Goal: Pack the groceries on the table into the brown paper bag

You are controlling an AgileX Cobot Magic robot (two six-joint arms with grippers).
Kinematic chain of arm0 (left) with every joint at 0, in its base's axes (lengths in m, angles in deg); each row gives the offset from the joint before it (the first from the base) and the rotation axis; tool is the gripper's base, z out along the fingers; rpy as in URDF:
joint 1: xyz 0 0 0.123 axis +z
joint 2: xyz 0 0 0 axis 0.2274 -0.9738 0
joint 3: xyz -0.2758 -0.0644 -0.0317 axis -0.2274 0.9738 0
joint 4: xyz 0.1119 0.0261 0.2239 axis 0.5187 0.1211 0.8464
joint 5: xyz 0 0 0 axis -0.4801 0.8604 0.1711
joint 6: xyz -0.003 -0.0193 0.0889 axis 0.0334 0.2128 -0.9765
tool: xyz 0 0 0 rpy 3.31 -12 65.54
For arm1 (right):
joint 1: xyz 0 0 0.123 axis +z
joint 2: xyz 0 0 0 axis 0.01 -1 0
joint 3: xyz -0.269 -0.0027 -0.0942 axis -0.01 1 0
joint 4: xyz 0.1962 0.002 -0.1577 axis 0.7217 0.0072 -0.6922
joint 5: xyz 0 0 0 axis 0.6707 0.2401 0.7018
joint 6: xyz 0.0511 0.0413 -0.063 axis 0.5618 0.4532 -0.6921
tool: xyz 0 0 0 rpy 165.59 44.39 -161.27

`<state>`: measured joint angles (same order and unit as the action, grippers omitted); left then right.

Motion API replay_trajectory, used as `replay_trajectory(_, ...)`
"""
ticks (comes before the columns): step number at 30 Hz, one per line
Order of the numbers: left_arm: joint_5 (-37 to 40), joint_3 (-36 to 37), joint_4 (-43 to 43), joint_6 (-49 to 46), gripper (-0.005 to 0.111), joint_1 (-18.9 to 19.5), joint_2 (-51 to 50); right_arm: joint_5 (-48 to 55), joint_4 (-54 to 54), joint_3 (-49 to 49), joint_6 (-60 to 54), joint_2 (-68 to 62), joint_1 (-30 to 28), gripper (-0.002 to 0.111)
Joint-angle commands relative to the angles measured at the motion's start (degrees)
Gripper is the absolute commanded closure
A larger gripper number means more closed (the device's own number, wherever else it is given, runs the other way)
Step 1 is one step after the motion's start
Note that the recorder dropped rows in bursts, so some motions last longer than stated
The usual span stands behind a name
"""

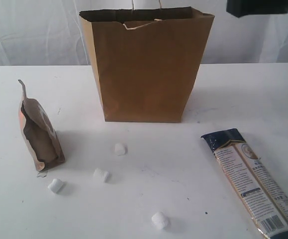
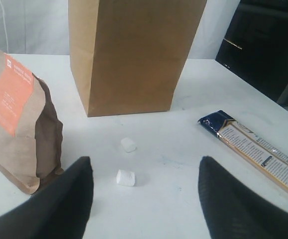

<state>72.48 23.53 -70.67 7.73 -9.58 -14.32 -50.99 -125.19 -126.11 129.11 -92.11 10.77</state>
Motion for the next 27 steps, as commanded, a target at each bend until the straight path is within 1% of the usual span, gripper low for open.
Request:
replay_trajectory(1, 0.3, -0.3, -0.7, -0.1, 0.042, -0.3, 0.1, 7.2, 0.5, 6.5, 7.9, 9.2, -0.5, 0.043)
replay_trajectory(3, 0.3, -0.3, -0.7, -0.1, 0.042, -0.3, 0.1, 11.8, 0.5, 11.1, 13.7, 14.5, -0.5, 0.043)
replay_trajectory(5, 0.3, -0.3, -0.7, -0.1, 0.042, -0.3, 0.1, 13.6, 0.5, 13.9, 16.5, 17.3, -0.5, 0.043)
replay_trajectory(7, 0.3, -0.3, -0.7, -0.1, 0.042, -0.3, 0.1, 14.3, -1.0, 19.3, 20.9, 21.6, -0.2, 0.043)
replay_trajectory(9, 0.3, -0.3, -0.7, -0.1, 0.042, -0.3, 0.1, 14.2, -5.4, 24.5, 26.0, 23.7, 1.7, 0.043)
replay_trajectory(11, 0.3, -0.3, -0.7, -0.1, 0.042, -0.3, 0.1, 13.9, -13.5, 28.5, 34.5, 23.8, 4.1, 0.044)
replay_trajectory(12, 0.3, -0.3, -0.7, -0.1, 0.042, -0.3, 0.1, 12.5, -20.4, 30.2, 40.0, 23.6, 5.5, 0.05)
replay_trajectory(13, 0.3, -0.3, -0.7, -0.1, 0.042, -0.3, 0.1, 11.1, -24.3, 30.7, 43.8, 23.3, 6.0, 0.056)
replay_trajectory(14, 0.3, -0.3, -0.7, -0.1, 0.042, -0.3, 0.1, 8.1, -30.5, 30.8, 48.7, 22.8, 6.6, 0.071)
replay_trajectory(15, 0.3, -0.3, -0.7, -0.1, 0.042, -0.3, 0.1, 5.6, -34.6, 30.8, 51.7, 22.6, 6.6, 0.084)
replay_trajectory(17, 0.3, -0.3, -0.7, -0.1, 0.042, -0.3, 0.1, 2.6, -38.6, 30.8, 55.4, 22.6, 6.6, 0.106)
replay_trajectory(18, 0.3, -0.3, -0.7, -0.1, 0.042, -0.3, 0.1, 0.9, -38.8, 30.8, 56.0, 22.6, 6.6, 0.108)
replay_trajectory(21, 0.3, -0.3, -0.7, -0.1, 0.042, -0.3, 0.1, -4.7, -38.8, 30.8, 56.0, 22.6, 6.6, 0.108)
replay_trajectory(24, 0.3, -0.3, -0.7, -0.1, 0.042, -0.3, 0.1, -4.3, -38.8, 30.8, 55.8, 22.6, 6.6, 0.108)
replay_trajectory(27, 0.3, -0.3, -0.7, -0.1, 0.042, -0.3, 0.1, -1.8, -38.8, 30.8, 55.8, 22.6, 6.6, 0.108)
